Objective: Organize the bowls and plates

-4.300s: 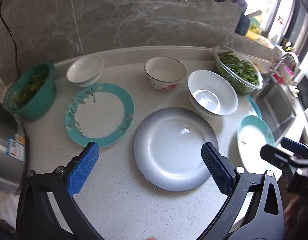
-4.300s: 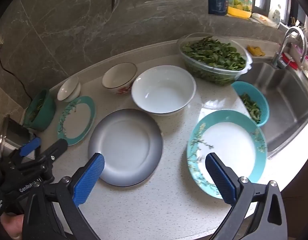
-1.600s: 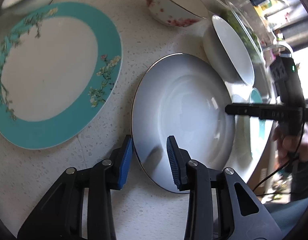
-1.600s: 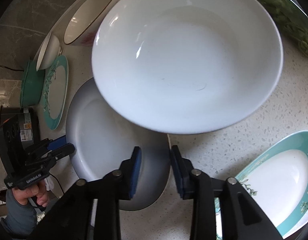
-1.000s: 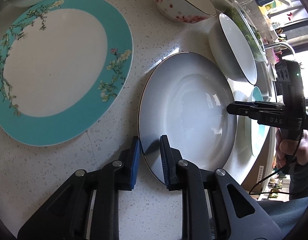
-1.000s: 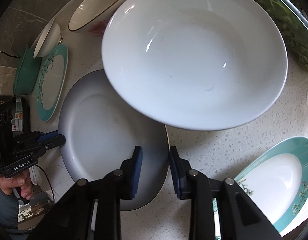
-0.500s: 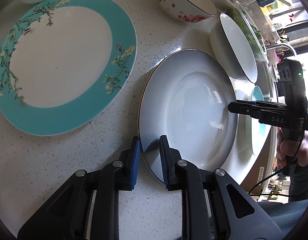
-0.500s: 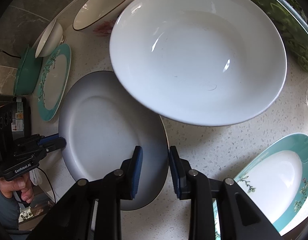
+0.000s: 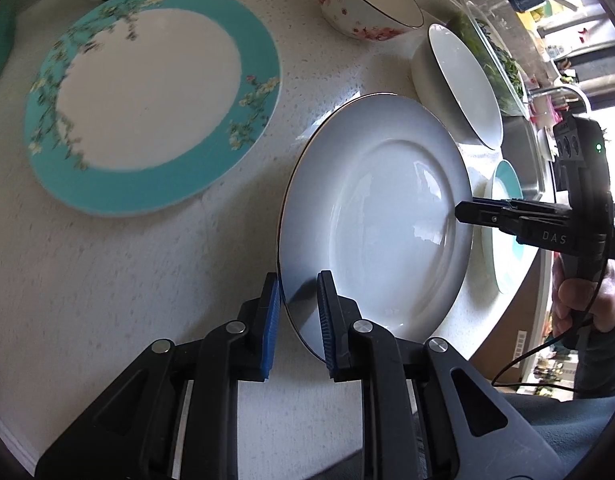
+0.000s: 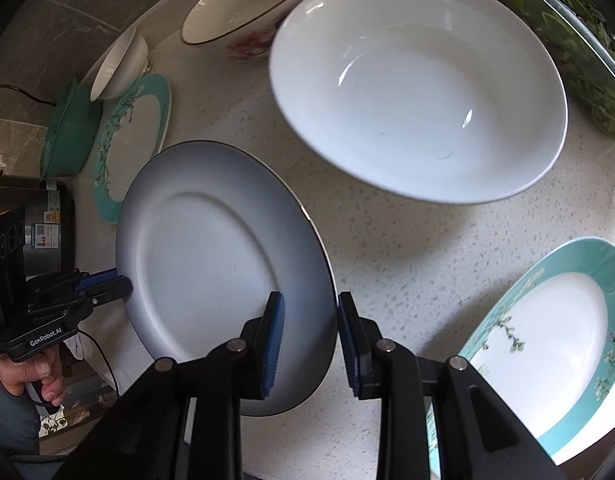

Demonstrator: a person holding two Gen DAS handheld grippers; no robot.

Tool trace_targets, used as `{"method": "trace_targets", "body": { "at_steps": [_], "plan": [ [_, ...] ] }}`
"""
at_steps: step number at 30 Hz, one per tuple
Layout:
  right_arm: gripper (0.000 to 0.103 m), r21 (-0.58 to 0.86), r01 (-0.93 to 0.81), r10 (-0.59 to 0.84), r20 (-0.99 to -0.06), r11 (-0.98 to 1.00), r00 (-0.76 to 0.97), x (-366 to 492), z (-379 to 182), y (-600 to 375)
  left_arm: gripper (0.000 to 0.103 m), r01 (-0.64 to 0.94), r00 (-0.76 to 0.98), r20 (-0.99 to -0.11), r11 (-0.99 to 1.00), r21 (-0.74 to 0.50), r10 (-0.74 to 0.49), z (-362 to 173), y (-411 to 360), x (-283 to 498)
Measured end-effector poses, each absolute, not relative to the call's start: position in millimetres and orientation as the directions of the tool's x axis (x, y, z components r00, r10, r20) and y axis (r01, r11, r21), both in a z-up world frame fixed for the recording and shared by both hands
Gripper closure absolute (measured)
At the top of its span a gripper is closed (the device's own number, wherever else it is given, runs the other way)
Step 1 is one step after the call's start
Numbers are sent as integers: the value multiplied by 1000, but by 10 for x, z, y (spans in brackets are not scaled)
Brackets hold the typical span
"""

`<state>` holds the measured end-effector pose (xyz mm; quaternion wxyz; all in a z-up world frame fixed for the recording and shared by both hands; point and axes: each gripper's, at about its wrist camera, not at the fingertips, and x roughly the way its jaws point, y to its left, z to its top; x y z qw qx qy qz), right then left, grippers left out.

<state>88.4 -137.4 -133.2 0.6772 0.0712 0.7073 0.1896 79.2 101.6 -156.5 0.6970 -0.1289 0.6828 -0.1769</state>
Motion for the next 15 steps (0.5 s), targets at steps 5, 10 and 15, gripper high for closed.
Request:
{"method": "trace_targets", "body": {
  "at_steps": [5,10,15],
  "plan": [
    [73,375,-173,366,-927,911,-85,867,-1308,-1312,87,65,-6,-912,910,-409,-410,-1458,1161,551],
    [73,386,-199,374,-923,901,-97,845,-1297,-1253,87,44,-1,-916,915,-402,-402,-1368,1336,246],
    [73,392,-225,376,-920,892,-112,791,-1322,-1108,87,19,9,-917,917,-399,-399,-1340,1584,-56]
  ]
}}
